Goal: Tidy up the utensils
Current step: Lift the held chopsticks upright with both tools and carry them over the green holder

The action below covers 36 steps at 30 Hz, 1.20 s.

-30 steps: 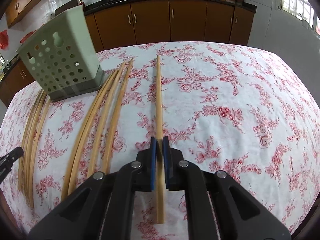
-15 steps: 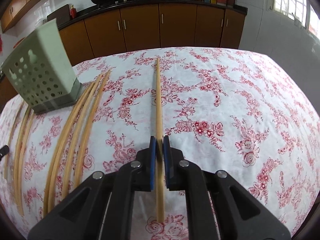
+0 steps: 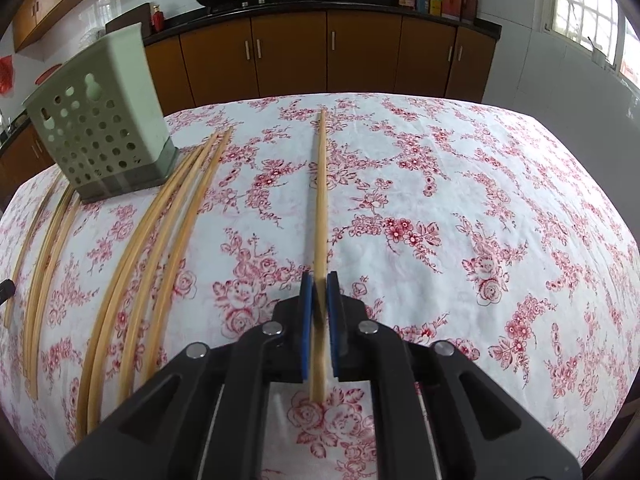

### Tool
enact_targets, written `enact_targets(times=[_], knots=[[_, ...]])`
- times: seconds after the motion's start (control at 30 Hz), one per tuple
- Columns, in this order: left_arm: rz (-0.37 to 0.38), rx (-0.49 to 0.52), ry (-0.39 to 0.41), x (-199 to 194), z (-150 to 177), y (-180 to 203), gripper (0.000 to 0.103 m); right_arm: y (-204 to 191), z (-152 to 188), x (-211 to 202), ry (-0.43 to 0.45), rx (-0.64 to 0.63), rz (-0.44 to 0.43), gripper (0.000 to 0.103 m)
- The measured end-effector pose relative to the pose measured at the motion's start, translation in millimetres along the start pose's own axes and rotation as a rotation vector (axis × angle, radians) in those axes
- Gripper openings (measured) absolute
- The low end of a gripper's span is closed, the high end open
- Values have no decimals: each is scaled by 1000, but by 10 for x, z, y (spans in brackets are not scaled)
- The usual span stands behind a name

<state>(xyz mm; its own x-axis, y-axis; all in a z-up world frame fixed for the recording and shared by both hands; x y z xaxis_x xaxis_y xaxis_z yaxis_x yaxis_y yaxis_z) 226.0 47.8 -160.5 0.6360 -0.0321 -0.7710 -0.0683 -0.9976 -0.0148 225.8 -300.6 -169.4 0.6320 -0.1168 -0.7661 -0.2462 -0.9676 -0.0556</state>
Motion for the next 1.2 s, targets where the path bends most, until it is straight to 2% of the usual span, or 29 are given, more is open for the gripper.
enact_targets(times=[0.1,0.2,0.5,0.77,1.1,1.2], knots=[[7,-1,-17,-35,17,-5,7,10,-15,-76,5,6,-18,8],[10,-4,13,-170,-27,-23,7,34,-97,-274,59,1,-28,8],[20,-48,203,-865,-495,-145,7,121,-490,-870,222,27,-65,8],[29,-93,347,-1283,-914,-191,7,163,-864,-1265,360,66,-107,8],[25,-86,401,-1429,-1194,-164,7,103,-1082,-1416,412,49,-118,8],[22,-75,427,-1538,-1300,-158,7,51,-1242,-1550,445,43,-131,8]])
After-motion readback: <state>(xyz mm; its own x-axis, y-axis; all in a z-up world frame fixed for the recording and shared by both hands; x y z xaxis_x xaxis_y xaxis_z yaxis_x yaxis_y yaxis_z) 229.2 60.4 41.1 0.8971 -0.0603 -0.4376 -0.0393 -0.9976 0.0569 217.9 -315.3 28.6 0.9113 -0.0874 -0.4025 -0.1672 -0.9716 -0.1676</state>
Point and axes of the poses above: each gripper's, at about its wrist camera, not at the fingertips, and x roughly the way its jaws point, y to its right, z to its underside, the point moved 8 cm from there along x, roughly the way its jaws point, and after that the axes turned 4 degrees about x, right-handed, at the moved point
